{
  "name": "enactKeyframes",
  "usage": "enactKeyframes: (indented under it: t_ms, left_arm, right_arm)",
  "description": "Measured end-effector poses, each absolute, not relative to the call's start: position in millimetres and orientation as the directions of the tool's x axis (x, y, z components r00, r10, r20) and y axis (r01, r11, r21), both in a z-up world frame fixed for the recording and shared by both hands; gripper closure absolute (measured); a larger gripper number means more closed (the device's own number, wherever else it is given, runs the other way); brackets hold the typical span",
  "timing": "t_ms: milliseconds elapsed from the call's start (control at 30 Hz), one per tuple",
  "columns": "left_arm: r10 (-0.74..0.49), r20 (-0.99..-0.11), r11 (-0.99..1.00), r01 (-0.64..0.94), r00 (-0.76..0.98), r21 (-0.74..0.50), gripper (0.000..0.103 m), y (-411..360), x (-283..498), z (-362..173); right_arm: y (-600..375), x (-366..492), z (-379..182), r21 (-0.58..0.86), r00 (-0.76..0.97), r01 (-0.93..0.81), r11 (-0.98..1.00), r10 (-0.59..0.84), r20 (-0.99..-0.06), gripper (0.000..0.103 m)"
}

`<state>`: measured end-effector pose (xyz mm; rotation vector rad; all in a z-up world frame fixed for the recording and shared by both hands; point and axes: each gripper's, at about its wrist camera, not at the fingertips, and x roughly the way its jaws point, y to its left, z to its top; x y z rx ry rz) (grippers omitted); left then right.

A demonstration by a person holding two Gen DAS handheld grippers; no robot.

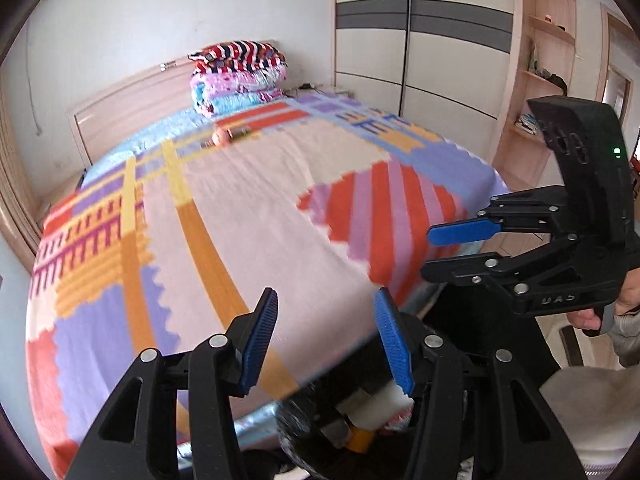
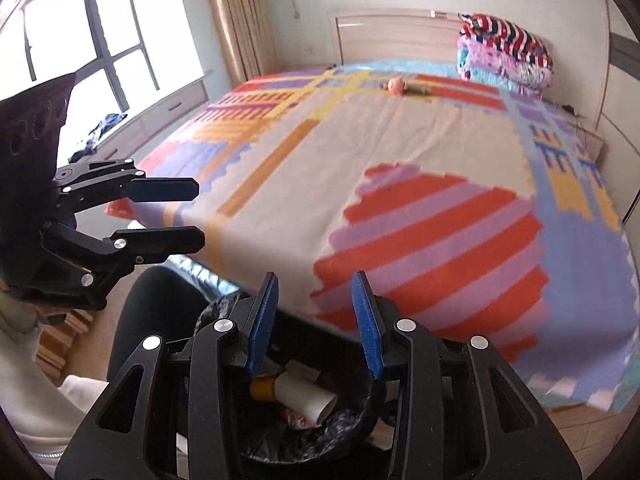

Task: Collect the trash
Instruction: 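Raise both open tools back over the bed toward the pink doll, then close the left tool on the pink doll toy while the right tool grasps the grey stick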

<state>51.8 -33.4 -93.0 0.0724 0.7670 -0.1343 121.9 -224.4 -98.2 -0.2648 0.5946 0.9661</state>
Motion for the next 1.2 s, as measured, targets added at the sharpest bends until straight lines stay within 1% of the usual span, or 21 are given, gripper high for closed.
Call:
enactKeyframes:
  t_ms: [167,400,467,533,700,800,933,1200]
  left_arm:
    - [-0.086,-0.678,0.99,0.139,0.73,0.025,0.055,-20.4,81.0,-82.9]
    - [-0.058,-0.658,0.995,0.099,0.751,0.025,0.055,2.1,129.0,-65.6]
    - [-0.056,-0.642,0.993,0.11,0.765,0.043,0.055,5.3,142.3,-60.6]
    - [-0.042,-0.645,0.993,0.103,0.763,0.058,0.055,10.2,155.5,-59.5]
    - [-0.045,-0.639,0.991,0.113,0.768,0.067,0.055,23.6,193.1,-55.3]
    - [-0.034,-0.642,0.991,0.109,0.766,0.077,0.055,32.0,217.5,-59.3]
    - [-0.025,-0.668,0.996,0.077,0.744,0.048,0.055,47.0,248.6,-72.9]
    - [-0.017,-0.663,0.997,0.065,0.748,0.048,0.055,66.9,300.2,-86.3]
  right_arm:
    - [-214.6,145.9,-76.7,0.031,0.45,-0.832,0.553,0.708,-0.545,0.065]
    - [-205.0,177.1,-56.4,-0.014,0.495,-0.819,0.574,0.693,-0.524,0.065]
    - [-201.1,189.8,-53.6,-0.008,0.494,-0.814,0.581,0.685,-0.535,0.065]
    - [-198.7,201.7,-50.1,0.007,0.497,-0.805,0.593,0.68,-0.539,0.065]
    - [-186.1,228.9,-38.5,-0.019,0.51,-0.805,0.592,0.677,-0.53,0.065]
    - [-176.4,251.4,-33.9,-0.028,0.523,-0.798,0.603,0.668,-0.53,0.065]
    - [-167.6,281.8,-30.3,-0.014,0.547,-0.774,0.633,0.656,-0.52,0.065]
    - [-140.3,337.7,-24.6,0.0,0.535,-0.773,0.635,0.652,-0.537,0.065]
